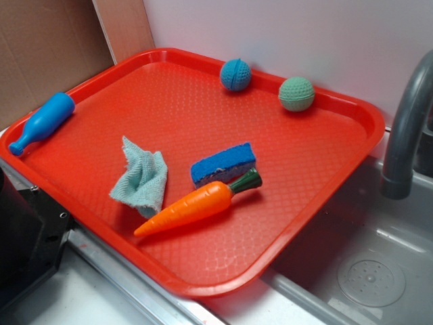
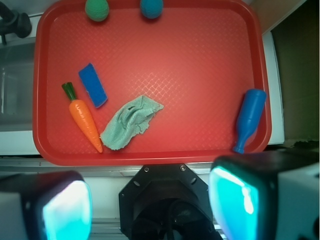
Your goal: Grab the blue bottle.
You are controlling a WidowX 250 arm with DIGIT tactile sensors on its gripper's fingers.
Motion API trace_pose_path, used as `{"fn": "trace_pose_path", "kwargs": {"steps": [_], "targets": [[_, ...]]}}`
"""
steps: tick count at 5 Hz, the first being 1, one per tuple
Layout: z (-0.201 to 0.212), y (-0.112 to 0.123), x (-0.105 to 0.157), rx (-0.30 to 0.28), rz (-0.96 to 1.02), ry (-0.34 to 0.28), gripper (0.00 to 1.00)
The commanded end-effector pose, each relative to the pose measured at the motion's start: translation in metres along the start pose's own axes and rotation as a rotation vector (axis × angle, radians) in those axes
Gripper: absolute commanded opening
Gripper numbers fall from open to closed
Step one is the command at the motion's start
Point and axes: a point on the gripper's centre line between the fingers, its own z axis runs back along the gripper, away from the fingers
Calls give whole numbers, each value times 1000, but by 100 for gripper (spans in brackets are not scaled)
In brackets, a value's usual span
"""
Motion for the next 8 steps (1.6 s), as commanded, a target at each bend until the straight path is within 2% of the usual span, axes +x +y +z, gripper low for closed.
{"fn": "trace_pose_path", "kwargs": {"steps": [1, 2, 3, 4, 5, 6, 7, 8], "targets": [[0, 0, 0, 0, 0, 0, 100], [-49, 51, 5, 103, 215, 76, 100], [-98, 98, 13, 95, 321, 33, 100], [-149, 125, 20, 53, 422, -26, 100], [-167, 154, 11, 37, 475, -111, 100], [-153, 169, 15, 57, 480, -123, 100], [-144, 186, 18, 83, 497, -99, 100], [-164, 187, 25, 102, 464, -39, 100]]}}
